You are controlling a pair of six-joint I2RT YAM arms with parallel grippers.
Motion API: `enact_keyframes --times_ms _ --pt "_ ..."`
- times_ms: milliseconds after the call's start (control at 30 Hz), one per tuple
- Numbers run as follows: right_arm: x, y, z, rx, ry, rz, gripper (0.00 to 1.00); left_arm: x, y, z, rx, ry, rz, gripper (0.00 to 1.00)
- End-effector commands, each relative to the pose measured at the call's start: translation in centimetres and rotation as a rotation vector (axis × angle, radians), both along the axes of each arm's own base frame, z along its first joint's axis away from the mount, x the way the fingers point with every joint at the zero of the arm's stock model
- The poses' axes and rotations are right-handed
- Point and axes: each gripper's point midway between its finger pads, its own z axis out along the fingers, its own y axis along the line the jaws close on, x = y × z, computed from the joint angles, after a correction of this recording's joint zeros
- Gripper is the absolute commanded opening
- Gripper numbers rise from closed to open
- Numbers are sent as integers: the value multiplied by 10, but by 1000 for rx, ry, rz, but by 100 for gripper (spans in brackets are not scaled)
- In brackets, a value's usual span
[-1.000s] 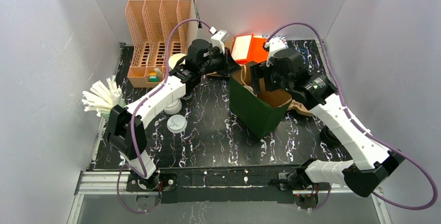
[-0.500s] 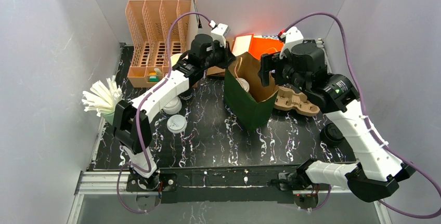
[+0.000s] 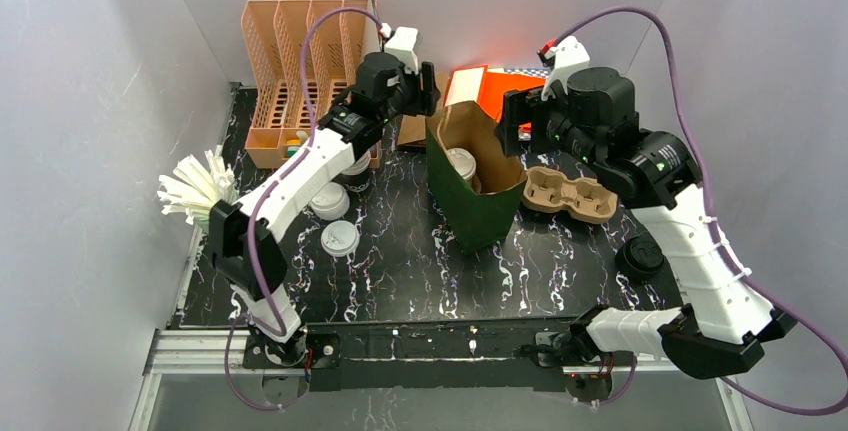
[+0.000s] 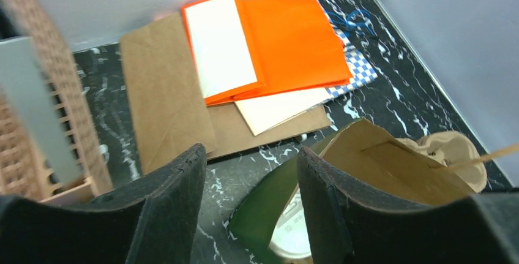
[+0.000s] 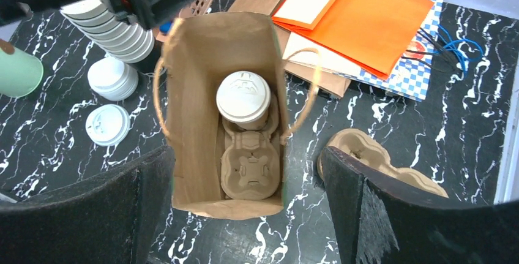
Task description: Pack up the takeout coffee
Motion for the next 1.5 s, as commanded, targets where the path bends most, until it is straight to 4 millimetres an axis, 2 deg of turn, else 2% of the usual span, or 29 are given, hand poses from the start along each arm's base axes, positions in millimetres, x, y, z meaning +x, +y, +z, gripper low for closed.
enact_keyframes --times_ms 0,233,400,667,767,833,1000,1133,1267,1467 --pt "2 13 12 44 -11 48 98 -27 57 84 -49 -114 193 55" --pt "8 31 3 58 28 95 97 -68 149 96 -46 -61 579 62" --pt "7 42 -1 90 36 136 97 -86 185 79 74 5 719 53" --pt "6 51 -7 106 67 164 97 -85 225 49 256 114 955 54" --pt "5 51 -2 109 58 171 97 -77 232 32 238 185 982 56" --pt "5 51 -1 107 56 175 97 -71 232 24 191 210 973 54" --pt "4 50 2 104 48 179 97 -58 235 3 162 265 963 34" --pt "4 49 2 98 41 177 97 -52 235 -9 164 300 969 26" --pt "5 48 4 92 31 181 97 -49 236 -17 164 317 972 25" --pt "6 49 3 82 24 185 98 -48 234 -31 169 349 968 28"
